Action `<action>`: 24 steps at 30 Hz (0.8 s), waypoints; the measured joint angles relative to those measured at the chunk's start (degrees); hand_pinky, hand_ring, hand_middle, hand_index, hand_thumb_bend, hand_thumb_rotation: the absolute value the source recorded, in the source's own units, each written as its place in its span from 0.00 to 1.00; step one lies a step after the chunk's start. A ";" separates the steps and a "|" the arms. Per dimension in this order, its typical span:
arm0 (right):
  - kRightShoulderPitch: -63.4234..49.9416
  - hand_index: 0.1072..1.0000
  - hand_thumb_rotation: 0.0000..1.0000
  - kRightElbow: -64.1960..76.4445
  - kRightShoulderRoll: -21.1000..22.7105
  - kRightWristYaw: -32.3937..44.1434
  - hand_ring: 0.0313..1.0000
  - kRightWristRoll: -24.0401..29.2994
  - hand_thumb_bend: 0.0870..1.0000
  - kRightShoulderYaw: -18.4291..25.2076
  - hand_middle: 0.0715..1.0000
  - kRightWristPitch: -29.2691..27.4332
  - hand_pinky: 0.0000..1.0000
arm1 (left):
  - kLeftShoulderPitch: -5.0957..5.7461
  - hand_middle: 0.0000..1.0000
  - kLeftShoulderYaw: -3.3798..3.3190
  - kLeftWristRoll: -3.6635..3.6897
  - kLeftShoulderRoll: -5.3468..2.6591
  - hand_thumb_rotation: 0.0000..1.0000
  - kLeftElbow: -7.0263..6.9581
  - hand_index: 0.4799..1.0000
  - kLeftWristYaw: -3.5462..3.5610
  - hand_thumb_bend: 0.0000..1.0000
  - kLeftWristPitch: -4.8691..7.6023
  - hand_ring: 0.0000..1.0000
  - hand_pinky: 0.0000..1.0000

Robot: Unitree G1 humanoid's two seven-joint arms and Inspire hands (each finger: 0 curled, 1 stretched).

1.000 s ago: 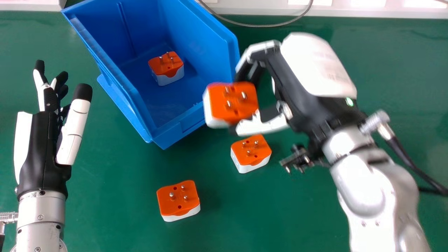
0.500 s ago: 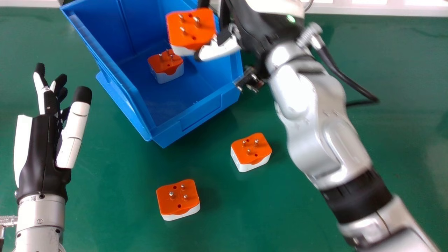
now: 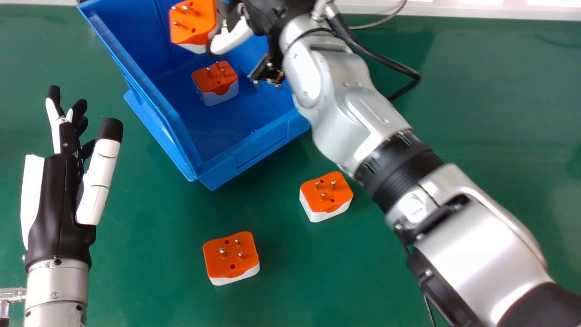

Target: Pick all objects and put in blue box

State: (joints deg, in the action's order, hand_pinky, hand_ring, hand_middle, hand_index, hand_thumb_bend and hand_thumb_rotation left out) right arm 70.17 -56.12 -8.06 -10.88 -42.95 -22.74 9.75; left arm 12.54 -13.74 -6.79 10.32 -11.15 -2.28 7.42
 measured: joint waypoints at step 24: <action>3.41 1.00 0.94 -7.39 -1.17 1.02 0.99 3.88 0.67 -5.75 1.00 0.87 0.79 | 0.37 0.97 0.33 -1.10 -0.26 1.00 -0.52 0.92 -0.44 0.79 0.09 0.97 0.89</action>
State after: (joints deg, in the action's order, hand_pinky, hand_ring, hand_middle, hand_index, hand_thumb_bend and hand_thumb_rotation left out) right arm 73.57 -63.51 -9.23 -9.86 -39.08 -28.49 10.62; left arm 12.91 -13.41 -7.89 10.05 -11.67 -2.72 7.52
